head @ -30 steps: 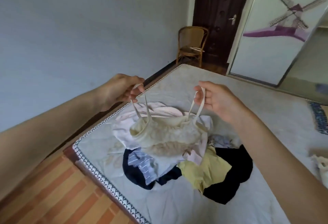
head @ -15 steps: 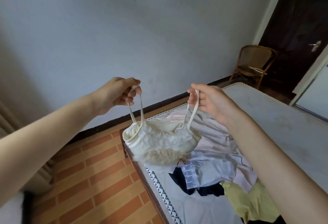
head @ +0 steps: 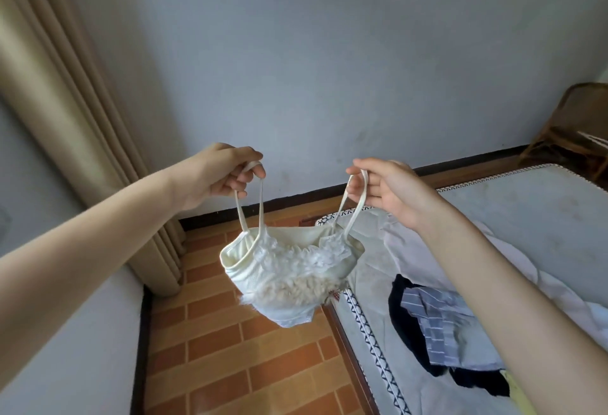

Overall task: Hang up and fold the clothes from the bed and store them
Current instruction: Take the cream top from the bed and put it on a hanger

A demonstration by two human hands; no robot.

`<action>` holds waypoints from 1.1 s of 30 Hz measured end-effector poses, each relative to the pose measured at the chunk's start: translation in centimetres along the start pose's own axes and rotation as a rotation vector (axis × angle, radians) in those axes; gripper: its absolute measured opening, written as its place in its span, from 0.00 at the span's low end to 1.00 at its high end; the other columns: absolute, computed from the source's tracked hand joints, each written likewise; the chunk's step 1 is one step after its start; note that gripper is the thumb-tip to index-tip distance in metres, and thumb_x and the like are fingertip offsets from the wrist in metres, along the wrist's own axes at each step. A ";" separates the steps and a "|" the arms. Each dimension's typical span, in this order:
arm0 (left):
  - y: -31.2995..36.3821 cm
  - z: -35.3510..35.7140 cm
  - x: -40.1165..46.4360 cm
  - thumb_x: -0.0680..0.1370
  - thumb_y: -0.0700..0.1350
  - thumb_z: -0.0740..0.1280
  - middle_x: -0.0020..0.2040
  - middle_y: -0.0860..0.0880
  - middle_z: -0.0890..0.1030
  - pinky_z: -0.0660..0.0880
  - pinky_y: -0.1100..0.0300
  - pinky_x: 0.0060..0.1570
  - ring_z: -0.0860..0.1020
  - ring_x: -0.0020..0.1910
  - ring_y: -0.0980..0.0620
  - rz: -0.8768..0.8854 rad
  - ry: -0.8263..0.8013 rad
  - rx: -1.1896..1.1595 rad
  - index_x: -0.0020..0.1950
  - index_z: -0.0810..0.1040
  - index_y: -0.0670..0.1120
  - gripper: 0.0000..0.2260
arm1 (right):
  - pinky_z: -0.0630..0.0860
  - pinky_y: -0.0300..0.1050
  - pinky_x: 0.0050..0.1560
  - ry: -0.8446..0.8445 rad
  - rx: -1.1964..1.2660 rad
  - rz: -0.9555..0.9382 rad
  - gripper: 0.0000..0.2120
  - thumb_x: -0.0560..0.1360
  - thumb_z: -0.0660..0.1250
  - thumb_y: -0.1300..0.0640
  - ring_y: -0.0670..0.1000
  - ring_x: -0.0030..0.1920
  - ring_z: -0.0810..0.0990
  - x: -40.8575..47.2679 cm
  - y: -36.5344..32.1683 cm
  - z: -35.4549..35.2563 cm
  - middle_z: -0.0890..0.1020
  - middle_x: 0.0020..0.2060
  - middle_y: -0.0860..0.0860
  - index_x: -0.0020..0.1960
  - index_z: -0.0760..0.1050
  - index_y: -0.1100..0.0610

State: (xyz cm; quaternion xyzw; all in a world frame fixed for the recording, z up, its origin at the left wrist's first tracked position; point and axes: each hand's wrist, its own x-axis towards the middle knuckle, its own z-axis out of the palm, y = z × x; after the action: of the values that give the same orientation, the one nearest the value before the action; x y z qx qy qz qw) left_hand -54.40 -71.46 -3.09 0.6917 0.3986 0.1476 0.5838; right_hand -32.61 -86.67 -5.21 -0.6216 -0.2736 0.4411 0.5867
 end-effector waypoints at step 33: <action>3.0 -24.8 36.6 0.82 0.46 0.60 0.29 0.50 0.74 0.77 0.65 0.35 0.74 0.32 0.50 0.054 0.054 -0.027 0.42 0.79 0.43 0.13 | 0.81 0.45 0.51 -0.162 -0.121 -0.008 0.07 0.79 0.64 0.59 0.49 0.35 0.82 43.0 -9.2 15.8 0.81 0.32 0.52 0.47 0.79 0.61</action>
State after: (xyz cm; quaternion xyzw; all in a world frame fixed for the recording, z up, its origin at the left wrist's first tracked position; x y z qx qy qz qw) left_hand -46.46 -27.83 -3.08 0.6899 0.3935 0.1873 0.5780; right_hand -24.91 -40.61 -4.87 -0.6171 -0.3487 0.4702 0.5258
